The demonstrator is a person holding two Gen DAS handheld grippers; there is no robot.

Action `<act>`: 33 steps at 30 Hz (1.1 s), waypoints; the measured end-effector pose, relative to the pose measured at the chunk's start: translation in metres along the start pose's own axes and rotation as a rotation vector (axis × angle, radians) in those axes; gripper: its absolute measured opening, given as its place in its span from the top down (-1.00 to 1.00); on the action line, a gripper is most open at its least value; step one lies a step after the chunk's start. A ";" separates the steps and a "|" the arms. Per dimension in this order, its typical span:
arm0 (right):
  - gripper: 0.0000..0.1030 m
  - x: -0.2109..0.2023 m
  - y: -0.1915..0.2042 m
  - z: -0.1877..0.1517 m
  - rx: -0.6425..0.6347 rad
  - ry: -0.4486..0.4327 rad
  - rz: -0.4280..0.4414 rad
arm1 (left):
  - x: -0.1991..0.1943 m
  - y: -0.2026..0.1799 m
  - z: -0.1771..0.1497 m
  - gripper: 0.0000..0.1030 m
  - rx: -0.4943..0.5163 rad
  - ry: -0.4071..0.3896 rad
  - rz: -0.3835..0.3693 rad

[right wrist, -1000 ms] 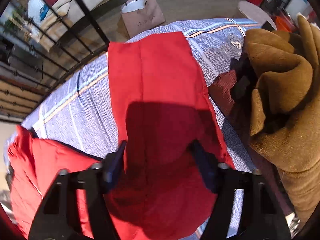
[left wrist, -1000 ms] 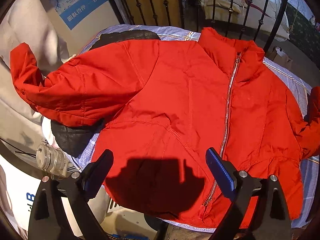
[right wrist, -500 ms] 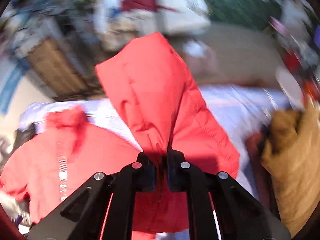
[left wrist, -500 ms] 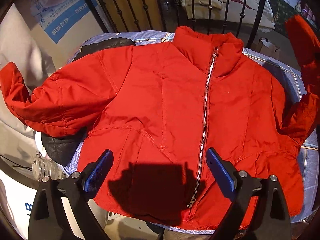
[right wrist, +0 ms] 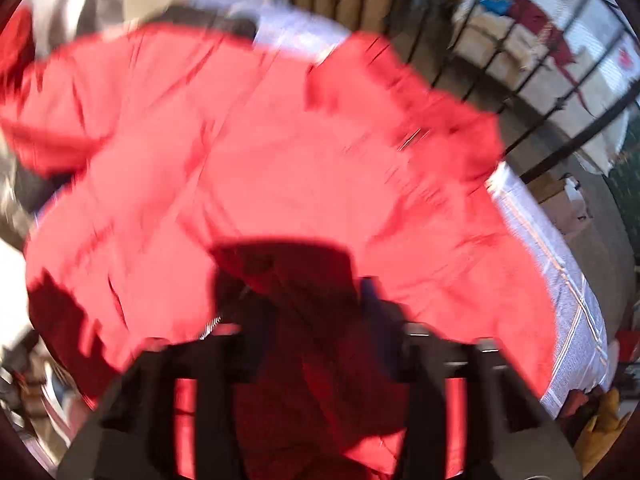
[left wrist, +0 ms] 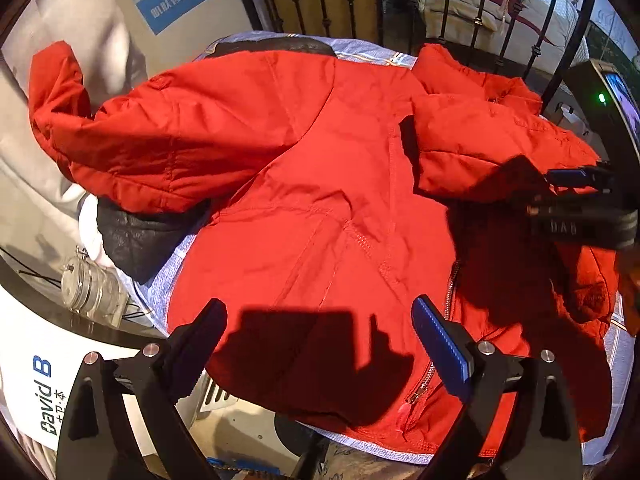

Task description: Fold large clothes

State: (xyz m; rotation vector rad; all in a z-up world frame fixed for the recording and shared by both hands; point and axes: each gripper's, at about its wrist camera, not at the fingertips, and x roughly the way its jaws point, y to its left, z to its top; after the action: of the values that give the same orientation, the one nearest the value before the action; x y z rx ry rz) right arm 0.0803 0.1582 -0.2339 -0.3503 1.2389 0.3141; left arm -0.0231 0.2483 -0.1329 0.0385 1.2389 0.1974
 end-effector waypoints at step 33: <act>-0.62 0.028 -0.137 -0.135 0.546 0.115 0.024 | 0.113 -0.199 0.107 -0.90 0.422 0.094 -0.193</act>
State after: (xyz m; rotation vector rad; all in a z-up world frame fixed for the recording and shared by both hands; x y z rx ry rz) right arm 0.0297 -0.0217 -0.2871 0.1186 1.3871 -0.0323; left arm 0.1384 0.0807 -0.2302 0.2761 1.3517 -0.2345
